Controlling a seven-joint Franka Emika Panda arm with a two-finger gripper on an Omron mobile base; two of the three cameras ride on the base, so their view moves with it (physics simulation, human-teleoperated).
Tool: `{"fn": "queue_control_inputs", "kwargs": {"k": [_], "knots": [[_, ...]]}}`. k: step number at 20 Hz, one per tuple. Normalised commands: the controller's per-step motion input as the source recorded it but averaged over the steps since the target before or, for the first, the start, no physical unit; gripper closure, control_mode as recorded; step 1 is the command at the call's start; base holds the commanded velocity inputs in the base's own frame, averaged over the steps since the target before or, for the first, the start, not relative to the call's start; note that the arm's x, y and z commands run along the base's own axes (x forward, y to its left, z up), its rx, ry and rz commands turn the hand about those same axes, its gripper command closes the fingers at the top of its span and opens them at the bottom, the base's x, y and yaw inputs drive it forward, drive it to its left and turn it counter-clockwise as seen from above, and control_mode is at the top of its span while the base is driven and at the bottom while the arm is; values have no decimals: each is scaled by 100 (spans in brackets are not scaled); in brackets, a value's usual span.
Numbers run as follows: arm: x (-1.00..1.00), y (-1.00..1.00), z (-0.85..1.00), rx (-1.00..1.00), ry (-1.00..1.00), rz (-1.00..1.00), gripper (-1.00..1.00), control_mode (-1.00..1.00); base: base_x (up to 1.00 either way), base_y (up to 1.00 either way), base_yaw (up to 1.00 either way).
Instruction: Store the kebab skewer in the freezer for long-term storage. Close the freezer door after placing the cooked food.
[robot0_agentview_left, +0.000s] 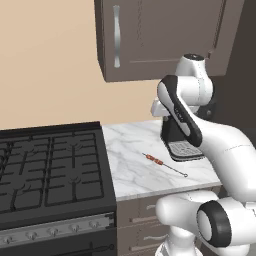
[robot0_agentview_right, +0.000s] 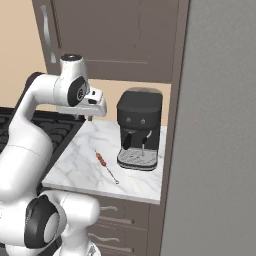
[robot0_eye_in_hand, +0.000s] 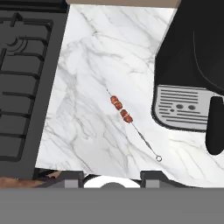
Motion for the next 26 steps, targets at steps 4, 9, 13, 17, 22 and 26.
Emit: {"fn": "queue_control_inputs", "kwargs": {"k": [4, 9, 13, 17, 22, 26], "knots": [[0, -5, -15, -1, 2, 0, -100, -100, 0, 0, 0], [0, 0, -39, -2, 2, 0, -100, -100, 0, 0, 0], [0, -4, -42, -2, 0, 0, -100, -100, 0, 0, 0], [0, -17, -47, -5, 3, 0, -100, -100, 0, 0, 0], [0, -14, -50, -5, 8, 0, -100, -100, 0, 0, 0], [0, -23, -47, -4, 11, 0, -100, -100, 0, 0, 0]]}}
